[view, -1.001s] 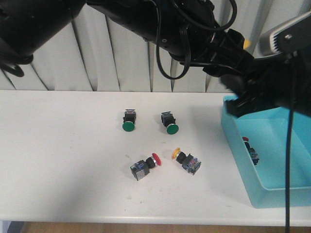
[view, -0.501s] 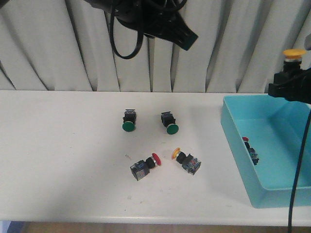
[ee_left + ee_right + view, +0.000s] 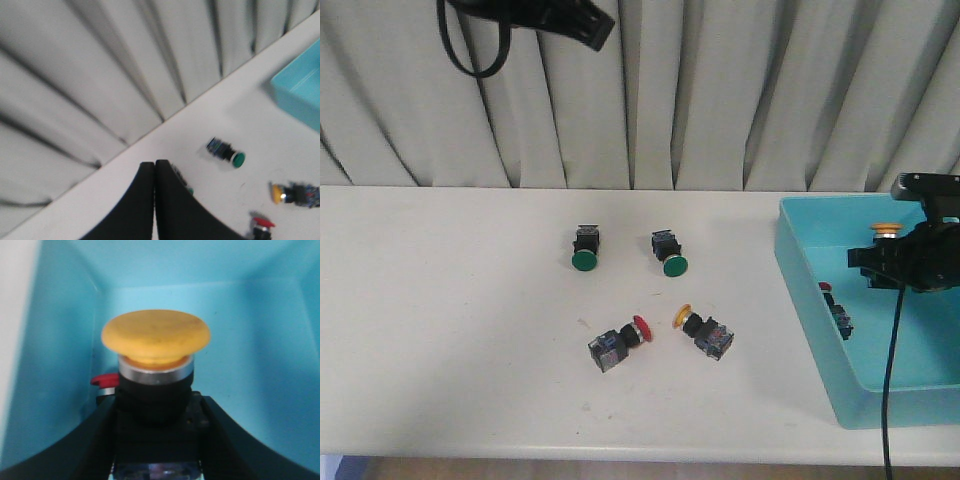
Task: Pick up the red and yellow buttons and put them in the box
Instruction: 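Lower the yellow button into the box and open the right gripper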
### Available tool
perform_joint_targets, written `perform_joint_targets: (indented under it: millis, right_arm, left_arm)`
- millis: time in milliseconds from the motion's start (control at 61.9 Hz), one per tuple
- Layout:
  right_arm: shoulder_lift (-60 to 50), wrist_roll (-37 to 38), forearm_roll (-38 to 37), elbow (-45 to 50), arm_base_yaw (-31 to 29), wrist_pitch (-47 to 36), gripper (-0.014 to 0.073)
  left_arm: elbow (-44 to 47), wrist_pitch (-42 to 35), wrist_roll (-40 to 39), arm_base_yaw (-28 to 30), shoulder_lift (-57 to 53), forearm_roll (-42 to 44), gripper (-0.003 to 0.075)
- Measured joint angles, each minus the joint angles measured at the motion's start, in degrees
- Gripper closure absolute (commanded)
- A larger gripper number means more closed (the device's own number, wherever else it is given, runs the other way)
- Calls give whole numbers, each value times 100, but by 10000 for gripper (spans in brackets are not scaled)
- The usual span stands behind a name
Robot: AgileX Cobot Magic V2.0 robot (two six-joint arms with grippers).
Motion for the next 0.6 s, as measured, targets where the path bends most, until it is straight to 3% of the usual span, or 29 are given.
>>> perform_joint_targets:
  millis: [242,339,420,598]
  right_arm:
    - [583,2,-162,-273,0,25,543]
    - [787,2,-249,-368,0,68,497]
    - [983,14,-366,-485,0,237,420]
    - [1407,124,-658,-931,0,849,123]
  left_arm:
    - [1235,-328,-119,470,-100,12,727]
    - [1574,-445,-123,536,-107,7,727]
    - [1723,-524,-123,552,-107,7,727]
    - [1779,-580,-129,554,-119,-4,726]
